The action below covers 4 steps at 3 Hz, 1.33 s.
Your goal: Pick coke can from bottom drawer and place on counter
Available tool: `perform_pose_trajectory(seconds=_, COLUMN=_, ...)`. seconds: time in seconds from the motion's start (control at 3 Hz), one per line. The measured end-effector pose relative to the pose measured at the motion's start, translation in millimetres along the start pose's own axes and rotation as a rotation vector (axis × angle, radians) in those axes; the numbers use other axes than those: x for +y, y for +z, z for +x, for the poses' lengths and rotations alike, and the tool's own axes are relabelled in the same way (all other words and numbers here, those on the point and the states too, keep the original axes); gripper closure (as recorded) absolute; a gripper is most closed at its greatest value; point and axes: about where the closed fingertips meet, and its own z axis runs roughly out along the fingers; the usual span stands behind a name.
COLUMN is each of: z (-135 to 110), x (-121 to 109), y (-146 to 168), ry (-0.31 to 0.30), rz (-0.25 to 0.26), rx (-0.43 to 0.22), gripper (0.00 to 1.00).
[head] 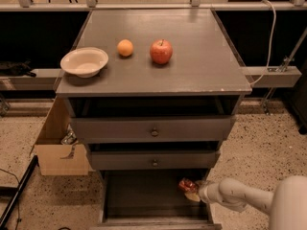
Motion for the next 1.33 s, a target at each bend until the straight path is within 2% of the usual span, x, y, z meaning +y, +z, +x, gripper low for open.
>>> perform_pose_trajectory(seconds=0.33, z=-7, x=13, y=-35, ry=-0.045, rz=0.054, rx=-0.017, gripper=1.0)
perform_pose_trajectory(seconds=0.67, z=-16, x=30, y=-83, ry=-0.123, rz=0.125, rx=-0.046, gripper=1.0)
perform_pose_trajectory(seconds=1.0, z=-16, x=45, y=-147, ry=-0.18, rz=0.232, rx=-0.097, gripper=1.0)
perform_pose_trajectory(seconds=1.33, z=-11, x=48, y=-180, ry=-0.198, rz=0.287, rx=-0.119, gripper=1.0)
